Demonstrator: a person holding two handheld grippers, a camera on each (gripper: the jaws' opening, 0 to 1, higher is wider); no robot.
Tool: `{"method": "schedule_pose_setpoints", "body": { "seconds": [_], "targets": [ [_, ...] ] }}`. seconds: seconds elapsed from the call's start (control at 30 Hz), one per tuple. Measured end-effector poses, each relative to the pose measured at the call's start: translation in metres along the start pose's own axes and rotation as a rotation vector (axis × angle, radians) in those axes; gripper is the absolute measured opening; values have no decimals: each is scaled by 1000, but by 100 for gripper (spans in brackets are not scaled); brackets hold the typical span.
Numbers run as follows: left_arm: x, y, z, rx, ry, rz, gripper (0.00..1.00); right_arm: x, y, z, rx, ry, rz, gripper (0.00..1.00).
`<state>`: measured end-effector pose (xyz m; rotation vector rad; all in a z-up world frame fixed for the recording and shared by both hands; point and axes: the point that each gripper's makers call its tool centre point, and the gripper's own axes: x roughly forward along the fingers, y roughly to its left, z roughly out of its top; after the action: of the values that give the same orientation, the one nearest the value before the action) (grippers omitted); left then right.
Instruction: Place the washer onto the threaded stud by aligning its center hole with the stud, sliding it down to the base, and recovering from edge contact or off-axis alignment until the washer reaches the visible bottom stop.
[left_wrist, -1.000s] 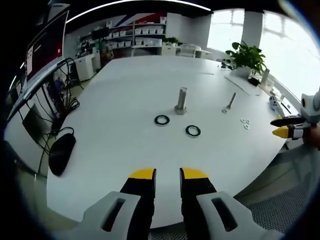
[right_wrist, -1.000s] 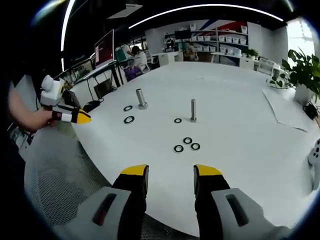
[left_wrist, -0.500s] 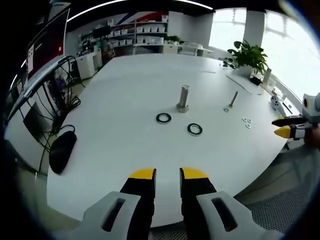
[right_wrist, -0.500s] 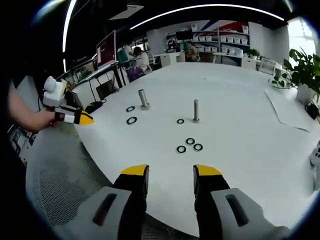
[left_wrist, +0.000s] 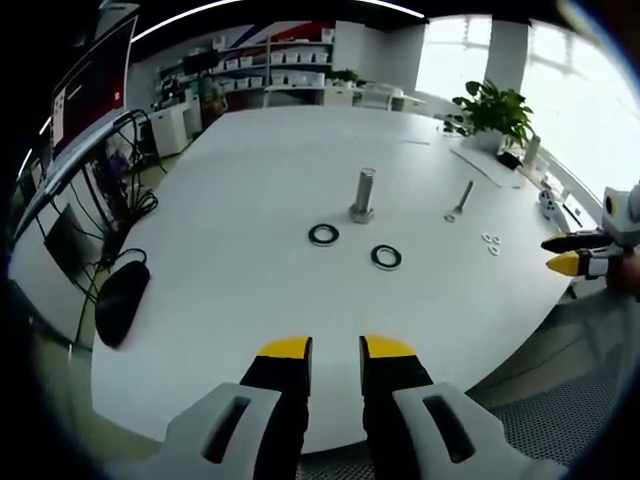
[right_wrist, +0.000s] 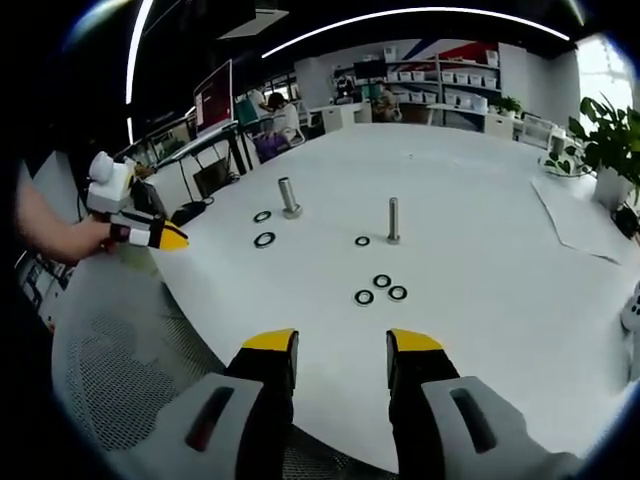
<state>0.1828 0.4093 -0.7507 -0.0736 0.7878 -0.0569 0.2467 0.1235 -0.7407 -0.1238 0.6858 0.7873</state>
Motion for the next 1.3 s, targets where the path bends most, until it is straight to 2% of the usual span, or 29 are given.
{"method": "schedule_pose_setpoints", "body": {
  "seconds": [0.47, 0.57, 0.67, 0.73, 0.8, 1.03, 1.2, 1.3],
  "targets": [
    [4, -10, -11, 32, 64, -43, 20, -1, -1, 2, 15, -14, 8, 38],
    [5, -10, -11, 16, 74, -49, 20, 0, 1, 1, 10, -5, 15, 38],
    [6, -11, -17, 7, 116, -65, 20, 0, 1, 0, 16, -2, 14, 38],
    [7, -13, -17, 32, 126, -81, 20, 0, 1, 0, 13, 3, 17, 38],
    [9, -11, -18, 24, 144, -81, 21, 0, -1, -1, 9, 2, 15, 38],
    [18, -1, -18, 31, 180, -72, 22, -1, -1, -1, 15, 2, 16, 38],
    [23, 4, -9, 62, 189, -73, 22, -1, -1, -1, 18, 2, 15, 38],
    [29, 7, 1, 76, 191, -77, 22, -1, -1, -1, 19, 0, 14, 38]
  ]
}}
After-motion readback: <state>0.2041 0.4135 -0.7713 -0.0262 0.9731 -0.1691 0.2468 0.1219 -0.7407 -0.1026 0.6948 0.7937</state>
